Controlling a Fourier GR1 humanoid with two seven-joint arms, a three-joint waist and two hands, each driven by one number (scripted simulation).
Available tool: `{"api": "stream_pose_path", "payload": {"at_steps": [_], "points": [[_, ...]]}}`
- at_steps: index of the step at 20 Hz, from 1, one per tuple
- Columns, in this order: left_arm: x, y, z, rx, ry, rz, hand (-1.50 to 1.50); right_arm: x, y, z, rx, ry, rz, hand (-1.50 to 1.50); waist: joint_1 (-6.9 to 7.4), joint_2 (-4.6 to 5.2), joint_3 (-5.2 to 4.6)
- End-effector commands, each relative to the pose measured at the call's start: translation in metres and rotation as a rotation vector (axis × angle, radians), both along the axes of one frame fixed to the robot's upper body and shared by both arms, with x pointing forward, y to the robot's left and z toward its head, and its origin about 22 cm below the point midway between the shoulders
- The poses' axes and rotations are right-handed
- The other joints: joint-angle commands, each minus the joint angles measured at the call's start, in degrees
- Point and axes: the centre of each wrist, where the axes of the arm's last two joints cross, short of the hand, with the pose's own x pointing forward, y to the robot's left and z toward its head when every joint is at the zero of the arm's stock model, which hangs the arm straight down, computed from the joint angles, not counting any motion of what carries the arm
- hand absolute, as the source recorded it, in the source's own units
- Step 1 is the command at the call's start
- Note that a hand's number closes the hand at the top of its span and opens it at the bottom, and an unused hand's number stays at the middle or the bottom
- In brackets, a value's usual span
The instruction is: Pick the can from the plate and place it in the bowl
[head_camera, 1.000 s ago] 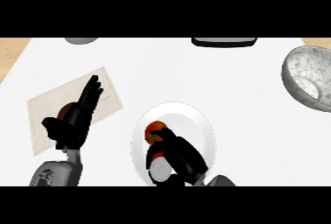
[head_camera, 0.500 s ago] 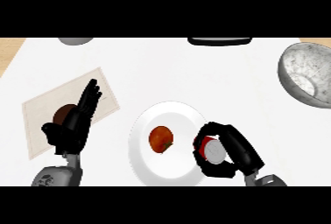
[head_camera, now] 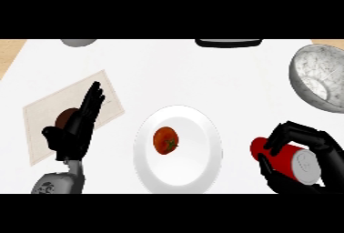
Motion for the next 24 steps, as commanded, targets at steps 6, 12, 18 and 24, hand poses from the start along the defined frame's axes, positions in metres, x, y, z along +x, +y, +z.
{"api": "stream_pose_path", "payload": {"at_steps": [6,12,18,24], "points": [[0.005,-0.015,-0.001,0.007,-0.017,-0.026,0.00,-0.023,-0.023,0.111,-0.092,-0.140,-0.213,1.50,0.82,0.26,-0.08],[0.006,-0.006,0.001,0.011,-0.010,-0.036,0.00,0.017,-0.029,0.159,-0.099,-0.104,-0.291,1.50,1.69,0.36,-0.05],[0.002,-0.018,-0.006,0.000,-0.002,-0.047,0.00,0.047,-0.027,0.198,-0.125,-0.094,-0.394,1.50,1.90,0.38,-0.06],[0.007,-0.005,-0.007,-0.008,-0.004,-0.038,0.00,0.088,-0.062,0.173,-0.257,-0.058,-0.518,1.50,2.15,0.60,-0.03]]}}
